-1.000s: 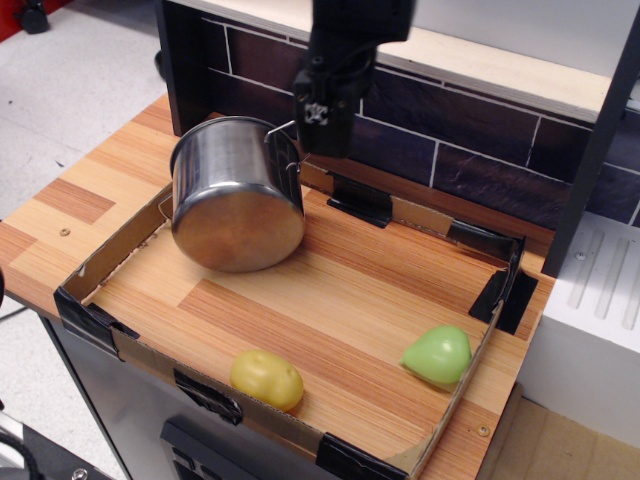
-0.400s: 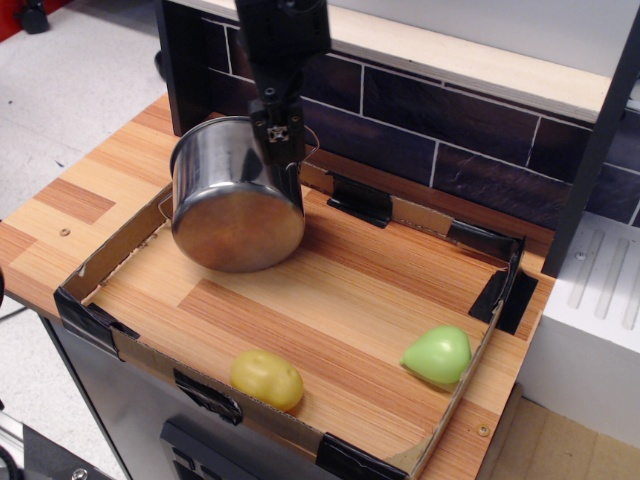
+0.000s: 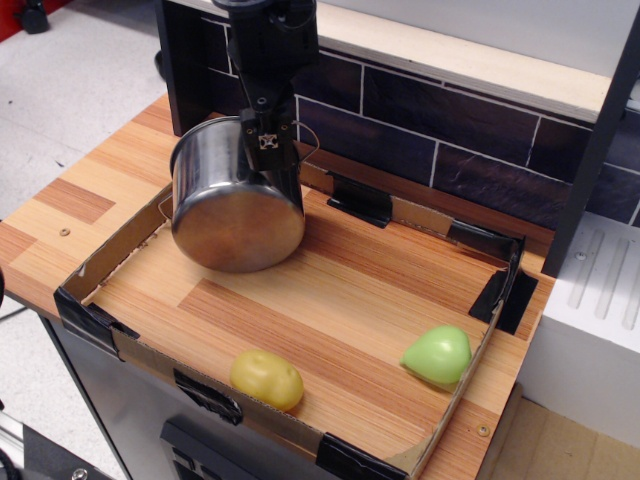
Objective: Upright metal pot
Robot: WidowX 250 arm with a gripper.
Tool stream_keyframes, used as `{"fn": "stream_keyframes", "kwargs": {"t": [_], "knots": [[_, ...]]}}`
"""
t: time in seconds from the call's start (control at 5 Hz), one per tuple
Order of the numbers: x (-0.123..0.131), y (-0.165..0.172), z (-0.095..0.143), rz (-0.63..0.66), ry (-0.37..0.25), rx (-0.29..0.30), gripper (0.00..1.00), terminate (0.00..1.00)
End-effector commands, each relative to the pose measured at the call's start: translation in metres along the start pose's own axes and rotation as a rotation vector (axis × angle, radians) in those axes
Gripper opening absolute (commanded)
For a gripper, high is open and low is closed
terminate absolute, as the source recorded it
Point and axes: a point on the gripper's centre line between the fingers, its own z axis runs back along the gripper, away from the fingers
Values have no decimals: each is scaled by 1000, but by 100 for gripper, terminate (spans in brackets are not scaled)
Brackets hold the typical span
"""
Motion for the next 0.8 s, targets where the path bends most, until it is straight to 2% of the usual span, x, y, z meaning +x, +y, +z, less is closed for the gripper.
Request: {"fn": "stream_keyframes", "kwargs": {"t": [0.0,0.4,0.6], "knots": [[6,9,-4,-3,17,24,100,0],[7,13,-15,25,41,5,100,0],[5,12,-18,20,52,7,0,0]]}}
